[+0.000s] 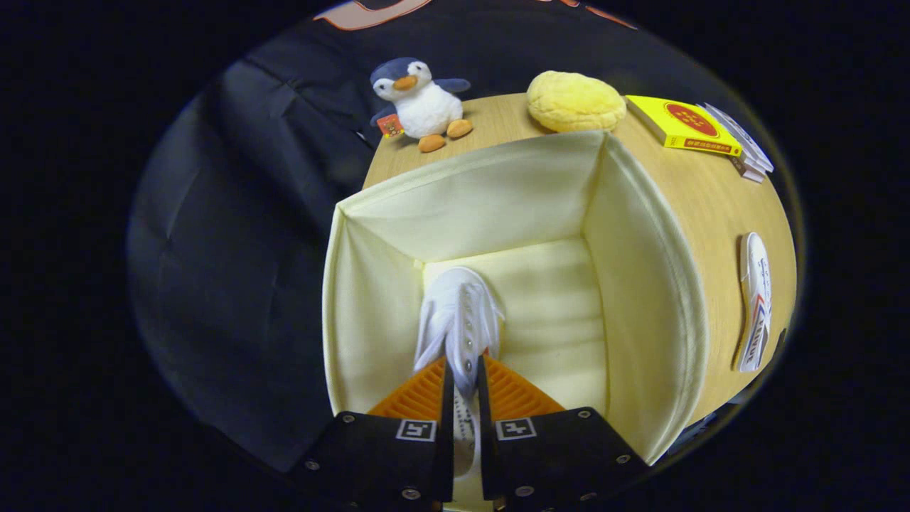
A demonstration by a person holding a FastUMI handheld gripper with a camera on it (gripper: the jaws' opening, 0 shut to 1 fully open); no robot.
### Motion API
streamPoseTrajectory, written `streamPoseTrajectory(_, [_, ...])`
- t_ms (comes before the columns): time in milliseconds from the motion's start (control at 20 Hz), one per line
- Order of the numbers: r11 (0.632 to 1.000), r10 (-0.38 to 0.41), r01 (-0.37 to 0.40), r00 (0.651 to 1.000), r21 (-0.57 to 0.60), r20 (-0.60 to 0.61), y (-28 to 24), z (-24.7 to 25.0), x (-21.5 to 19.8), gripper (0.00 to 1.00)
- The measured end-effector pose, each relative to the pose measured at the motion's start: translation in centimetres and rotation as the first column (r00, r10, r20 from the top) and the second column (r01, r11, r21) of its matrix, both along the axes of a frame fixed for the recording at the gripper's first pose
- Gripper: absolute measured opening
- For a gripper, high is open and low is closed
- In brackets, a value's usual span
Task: Open the storage box then place both shoes into the box .Put the left shoe in first, then the right shoe, with the right side of both shoes facing outward in a uniform manner.
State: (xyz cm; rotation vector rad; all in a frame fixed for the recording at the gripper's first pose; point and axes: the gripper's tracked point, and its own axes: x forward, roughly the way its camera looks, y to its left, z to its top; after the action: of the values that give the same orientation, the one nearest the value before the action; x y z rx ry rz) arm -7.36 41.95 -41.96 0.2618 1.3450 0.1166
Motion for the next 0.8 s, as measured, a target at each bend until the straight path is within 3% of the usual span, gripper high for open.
streamPoseTrajectory(300, [0.989,0.067,-0.077,0.995,0.129,0.079,-1.7,4.9,0.0,0.43])
streamPoseTrajectory(600, [0.978,0.089,-0.123,0.977,0.171,0.191,-8.6,10.0,-0.8,0.68])
streamPoseTrajectory(800, [0.980,0.079,-0.132,0.944,0.148,0.321,-15.1,11.9,-0.3,0.81])
